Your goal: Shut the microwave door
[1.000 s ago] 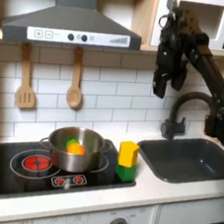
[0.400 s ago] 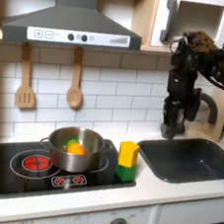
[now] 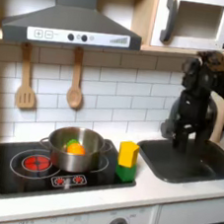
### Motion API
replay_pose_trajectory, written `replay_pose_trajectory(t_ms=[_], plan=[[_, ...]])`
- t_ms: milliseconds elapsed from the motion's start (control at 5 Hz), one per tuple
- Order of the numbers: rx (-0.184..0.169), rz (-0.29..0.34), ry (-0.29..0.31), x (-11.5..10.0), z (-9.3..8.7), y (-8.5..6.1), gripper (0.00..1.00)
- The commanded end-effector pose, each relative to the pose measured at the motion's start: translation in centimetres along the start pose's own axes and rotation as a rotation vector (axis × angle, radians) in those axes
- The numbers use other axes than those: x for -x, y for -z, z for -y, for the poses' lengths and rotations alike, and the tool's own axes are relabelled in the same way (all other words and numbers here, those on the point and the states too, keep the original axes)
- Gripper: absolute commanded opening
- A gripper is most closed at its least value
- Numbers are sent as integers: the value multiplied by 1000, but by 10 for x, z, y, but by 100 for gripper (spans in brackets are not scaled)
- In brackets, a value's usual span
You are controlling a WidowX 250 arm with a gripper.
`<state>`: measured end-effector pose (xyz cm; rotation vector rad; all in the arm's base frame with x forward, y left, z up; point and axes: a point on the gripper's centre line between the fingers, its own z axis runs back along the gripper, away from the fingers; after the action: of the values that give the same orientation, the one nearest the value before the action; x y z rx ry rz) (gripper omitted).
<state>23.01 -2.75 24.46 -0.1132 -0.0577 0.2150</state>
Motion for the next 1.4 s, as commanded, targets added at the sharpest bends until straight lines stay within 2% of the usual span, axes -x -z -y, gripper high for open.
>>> replay_pose_trajectory(t_ms=[0, 400, 1200], plan=[[-49, -24, 87, 50, -9, 10, 100], [-67, -22, 183, 72, -3, 11, 100], [-66, -17, 179, 72, -3, 11, 100]])
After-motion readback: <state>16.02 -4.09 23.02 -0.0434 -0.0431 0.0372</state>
